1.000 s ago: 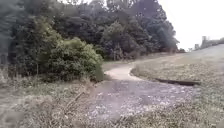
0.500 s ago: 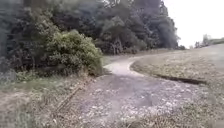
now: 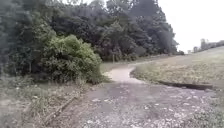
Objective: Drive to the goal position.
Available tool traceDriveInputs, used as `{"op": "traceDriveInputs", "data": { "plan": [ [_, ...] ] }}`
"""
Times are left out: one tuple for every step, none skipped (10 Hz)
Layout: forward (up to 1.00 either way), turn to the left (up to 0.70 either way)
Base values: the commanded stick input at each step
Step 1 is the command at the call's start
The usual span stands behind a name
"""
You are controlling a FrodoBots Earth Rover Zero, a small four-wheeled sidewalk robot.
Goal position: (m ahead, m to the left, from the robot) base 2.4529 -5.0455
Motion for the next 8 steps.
{"op": "traceDriveInputs", "data": {
  "plan": [
    [0.00, 0.00],
    [0.00, 0.00],
    [0.45, 0.00],
    [0.45, 0.00],
    [0.45, 0.00],
    [0.45, 0.00],
    [0.45, 0.00],
    [0.45, 0.00]
  ]
}}
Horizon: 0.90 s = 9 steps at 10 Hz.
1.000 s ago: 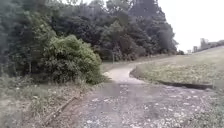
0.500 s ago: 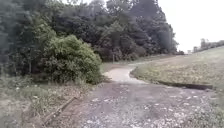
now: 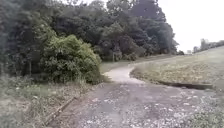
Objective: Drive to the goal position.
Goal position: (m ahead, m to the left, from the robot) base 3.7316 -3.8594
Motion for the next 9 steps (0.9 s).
{"op": "traceDriveInputs", "data": {
  "plan": [
    [0.45, 0.00],
    [0.45, 0.00],
    [0.45, 0.00],
    [0.45, 0.00],
    [0.00, 0.00],
    [0.00, 0.00],
    [0.00, 0.00],
    [0.00, 0.00],
    [0.00, 0.00]
  ]
}}
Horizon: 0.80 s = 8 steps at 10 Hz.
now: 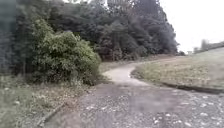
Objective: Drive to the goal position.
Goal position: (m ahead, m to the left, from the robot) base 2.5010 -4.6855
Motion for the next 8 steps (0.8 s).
{"op": "traceDriveInputs", "data": {
  "plan": [
    [0.00, 0.00],
    [0.00, 0.00],
    [0.00, 0.00],
    [0.00, 0.00],
    [0.03, 0.00],
    [0.21, 0.00],
    [0.38, 0.00],
    [0.45, 0.00]
  ]
}}
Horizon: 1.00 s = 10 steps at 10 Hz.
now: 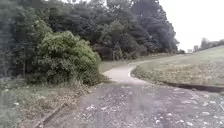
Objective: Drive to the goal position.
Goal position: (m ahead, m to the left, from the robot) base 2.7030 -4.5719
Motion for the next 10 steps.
{"op": "traceDriveInputs", "data": {
  "plan": [
    [0.45, 0.00],
    [0.45, 0.00],
    [0.45, 0.00],
    [0.45, 0.00],
    [0.45, 0.00],
    [0.45, 0.00],
    [0.45, 0.00],
    [0.28, 0.00],
    [0.11, 0.00],
    [0.00, 0.00]
  ]
}}
